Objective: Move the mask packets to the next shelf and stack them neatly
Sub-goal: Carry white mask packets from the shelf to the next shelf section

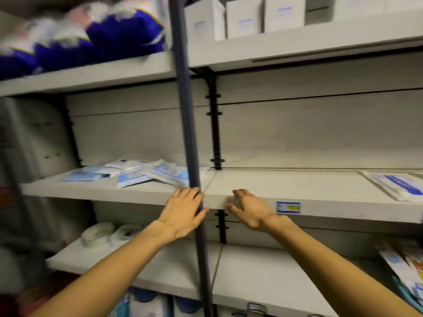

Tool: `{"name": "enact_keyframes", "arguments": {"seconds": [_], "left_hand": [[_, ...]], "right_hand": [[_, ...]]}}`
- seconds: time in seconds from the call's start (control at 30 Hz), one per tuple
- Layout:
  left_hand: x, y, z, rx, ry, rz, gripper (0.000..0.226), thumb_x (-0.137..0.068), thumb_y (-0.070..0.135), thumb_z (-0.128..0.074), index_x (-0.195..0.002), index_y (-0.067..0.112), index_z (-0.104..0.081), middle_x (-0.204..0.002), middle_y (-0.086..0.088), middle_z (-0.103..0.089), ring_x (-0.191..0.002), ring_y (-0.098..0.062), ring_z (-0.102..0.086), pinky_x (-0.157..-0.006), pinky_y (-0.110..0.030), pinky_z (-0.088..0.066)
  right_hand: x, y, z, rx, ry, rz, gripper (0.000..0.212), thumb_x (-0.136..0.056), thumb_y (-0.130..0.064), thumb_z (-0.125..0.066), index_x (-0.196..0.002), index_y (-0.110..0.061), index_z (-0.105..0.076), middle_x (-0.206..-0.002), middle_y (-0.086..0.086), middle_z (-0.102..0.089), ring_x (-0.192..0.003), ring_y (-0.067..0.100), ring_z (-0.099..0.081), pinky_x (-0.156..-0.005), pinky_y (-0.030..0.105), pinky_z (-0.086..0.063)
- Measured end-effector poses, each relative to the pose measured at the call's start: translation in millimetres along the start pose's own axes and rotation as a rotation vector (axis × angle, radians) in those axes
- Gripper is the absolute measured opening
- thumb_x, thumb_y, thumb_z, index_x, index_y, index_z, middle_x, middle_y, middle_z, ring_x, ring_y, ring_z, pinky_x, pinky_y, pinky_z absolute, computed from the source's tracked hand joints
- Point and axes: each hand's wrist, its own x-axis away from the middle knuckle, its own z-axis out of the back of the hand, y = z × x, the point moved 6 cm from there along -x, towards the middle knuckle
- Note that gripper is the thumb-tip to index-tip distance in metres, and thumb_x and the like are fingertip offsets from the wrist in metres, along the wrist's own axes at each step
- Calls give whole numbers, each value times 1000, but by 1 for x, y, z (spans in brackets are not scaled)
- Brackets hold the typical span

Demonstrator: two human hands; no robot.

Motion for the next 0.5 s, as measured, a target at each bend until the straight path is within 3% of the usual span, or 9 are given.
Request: {"name": "enact_keyframes", "arguments": {"seconds": [0.1, 0.2, 0.3, 0.5], "left_hand": [[37, -64, -2, -71, -64, 97, 69, -89, 60, -14, -127, 23, -58, -128, 0, -61, -119, -24, -55, -106, -39, -36], [62, -122, -6, -110, -99, 192, 54, -97, 57, -35, -134, 21, -52, -137, -3, -54, -126, -25, -51, -110, -42, -32], [80, -170, -11, -145, -137, 262, 55, -95, 53, -47, -138, 19, -49, -142, -5, -50, -129, -26, -49, -113, -43, -30], [77, -252, -23, -164, -129, 379, 57, -93, 55, -49, -139, 20, -49, -143, -6, -50, -130, -26, -48, -113, -43, -32]], "right_hand": [[-16, -73, -23, 25, -44, 164, 59, -98, -46, -50, -149, -17, -41, -145, 7, -47, -128, 31, -55, -103, 41, -48], [-37, -130, -37, 58, -63, 254, 62, -96, -44, -55, -151, -16, -40, -150, 7, -43, -132, 31, -51, -107, 41, -46], [-59, -170, -48, 101, -63, 298, 66, -97, -44, -55, -154, -19, -35, -154, 6, -41, -137, 29, -47, -110, 40, -43], [-124, -213, -63, 142, -18, 301, 66, -96, -42, -55, -153, -16, -34, -151, 11, -43, -134, 32, -48, -106, 43, -46]]}}
